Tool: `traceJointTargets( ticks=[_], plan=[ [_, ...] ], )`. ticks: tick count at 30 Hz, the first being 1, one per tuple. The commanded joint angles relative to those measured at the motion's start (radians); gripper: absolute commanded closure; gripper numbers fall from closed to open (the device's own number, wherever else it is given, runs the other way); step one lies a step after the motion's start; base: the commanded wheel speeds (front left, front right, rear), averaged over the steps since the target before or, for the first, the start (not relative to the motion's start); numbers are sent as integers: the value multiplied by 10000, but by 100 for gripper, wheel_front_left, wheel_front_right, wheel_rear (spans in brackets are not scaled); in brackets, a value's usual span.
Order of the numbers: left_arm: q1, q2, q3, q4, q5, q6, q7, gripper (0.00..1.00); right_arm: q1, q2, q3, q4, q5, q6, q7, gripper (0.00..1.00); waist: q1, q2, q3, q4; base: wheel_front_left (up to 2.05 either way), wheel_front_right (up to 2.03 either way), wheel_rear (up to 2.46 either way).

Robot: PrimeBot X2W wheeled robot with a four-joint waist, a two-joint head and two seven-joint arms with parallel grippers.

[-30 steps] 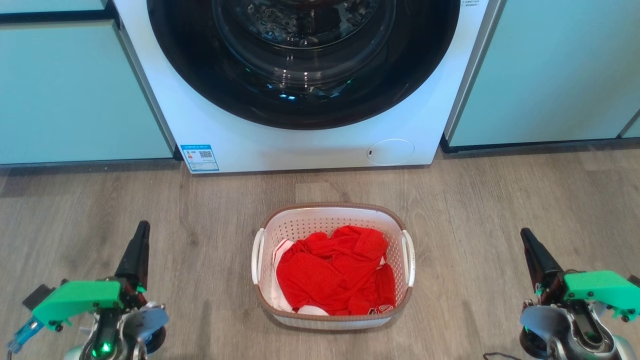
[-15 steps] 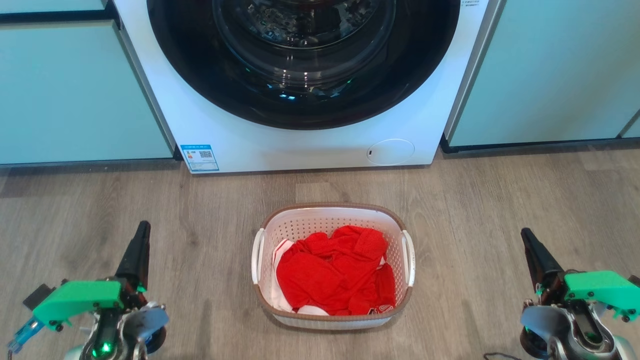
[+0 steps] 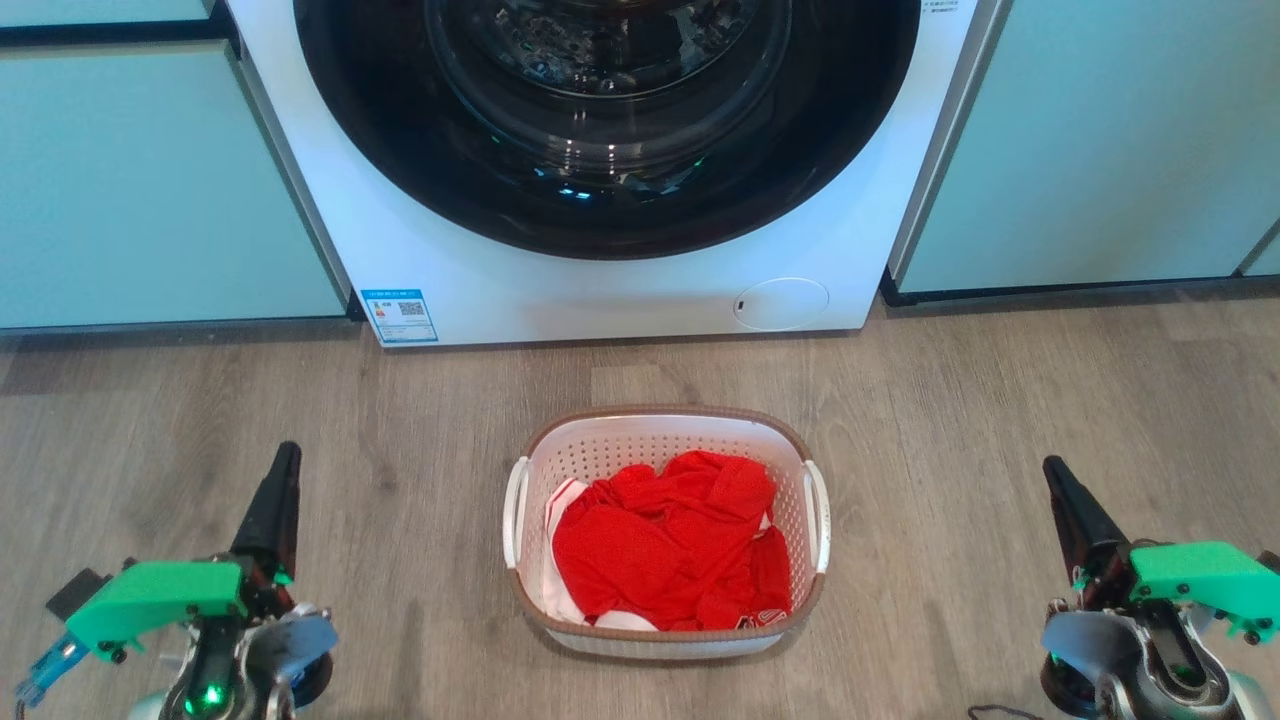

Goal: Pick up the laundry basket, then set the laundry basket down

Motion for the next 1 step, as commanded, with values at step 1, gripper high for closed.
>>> traceJointTargets(
  ticks=[1],
  plan=[
    [-485,41,341,-295,69,-67,66,100,-469,-117,194,-352,-45,23,92,100,0,0,0,0,0,0,0]
  ],
)
